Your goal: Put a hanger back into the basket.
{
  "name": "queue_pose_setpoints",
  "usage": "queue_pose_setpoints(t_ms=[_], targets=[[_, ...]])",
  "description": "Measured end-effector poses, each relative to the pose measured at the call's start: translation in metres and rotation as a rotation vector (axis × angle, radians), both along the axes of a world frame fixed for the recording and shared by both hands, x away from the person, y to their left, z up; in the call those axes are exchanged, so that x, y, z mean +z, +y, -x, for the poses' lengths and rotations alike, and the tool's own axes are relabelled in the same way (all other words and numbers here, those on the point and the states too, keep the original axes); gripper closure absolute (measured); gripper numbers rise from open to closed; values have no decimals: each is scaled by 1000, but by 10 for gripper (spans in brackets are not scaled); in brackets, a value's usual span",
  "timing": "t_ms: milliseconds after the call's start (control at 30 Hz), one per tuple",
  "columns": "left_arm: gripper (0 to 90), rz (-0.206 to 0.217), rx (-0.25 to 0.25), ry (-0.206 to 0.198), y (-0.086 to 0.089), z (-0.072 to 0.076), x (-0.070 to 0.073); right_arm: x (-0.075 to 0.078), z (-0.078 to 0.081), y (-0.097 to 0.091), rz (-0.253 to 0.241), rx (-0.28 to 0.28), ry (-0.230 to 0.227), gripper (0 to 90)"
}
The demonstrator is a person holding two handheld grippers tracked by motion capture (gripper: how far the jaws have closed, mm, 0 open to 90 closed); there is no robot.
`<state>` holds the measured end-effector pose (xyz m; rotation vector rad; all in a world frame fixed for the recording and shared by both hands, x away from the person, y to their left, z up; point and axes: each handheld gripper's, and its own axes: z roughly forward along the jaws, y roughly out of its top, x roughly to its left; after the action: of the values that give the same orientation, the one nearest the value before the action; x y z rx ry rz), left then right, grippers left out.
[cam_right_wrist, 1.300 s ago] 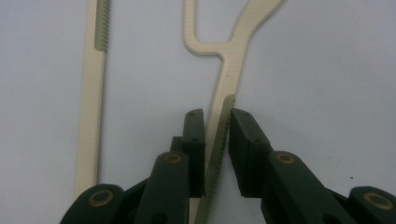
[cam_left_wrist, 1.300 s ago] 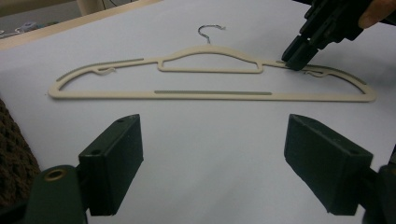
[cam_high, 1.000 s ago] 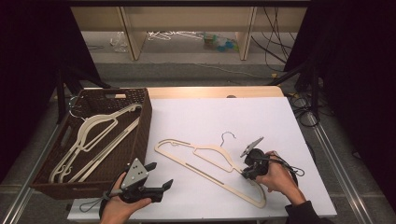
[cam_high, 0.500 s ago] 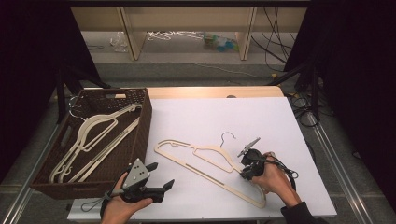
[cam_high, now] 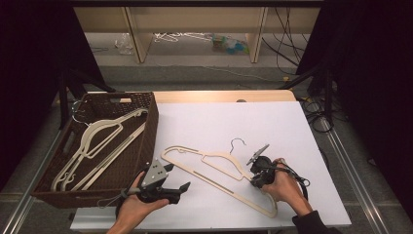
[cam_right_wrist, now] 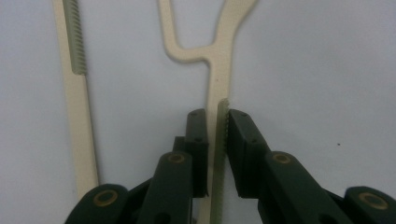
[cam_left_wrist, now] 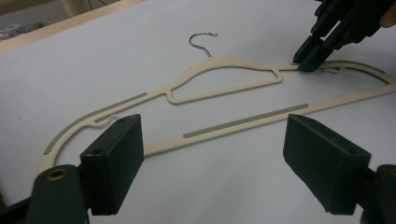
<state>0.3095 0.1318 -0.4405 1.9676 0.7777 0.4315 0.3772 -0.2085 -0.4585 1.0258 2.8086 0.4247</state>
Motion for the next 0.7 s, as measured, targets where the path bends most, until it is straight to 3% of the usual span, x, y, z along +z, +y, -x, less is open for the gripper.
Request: queue_pose_setpoints(t_ms=[333,367,433,500,633,700], targets=[[211,-62,-26,27,-32,-41,-6,5,3,-6,-16,35,-6,797],[213,-56,-18,35,-35,-45,-8,6,4,-6,-18,37,-14,797],[282,-93,-48,49,-40,-57,-12,10,6,-6,-12,47,-21,797],[264,-100,-45,68,-44,-66,-15,14,8,-6,-16,50,-31,797],[254,-156,-44,42,-56,-80,-20,21,13,-5,-16,64,-56,797],[245,-166,-56,50,-61,-85,-22,24,16,-5,-17,71,-64,797]])
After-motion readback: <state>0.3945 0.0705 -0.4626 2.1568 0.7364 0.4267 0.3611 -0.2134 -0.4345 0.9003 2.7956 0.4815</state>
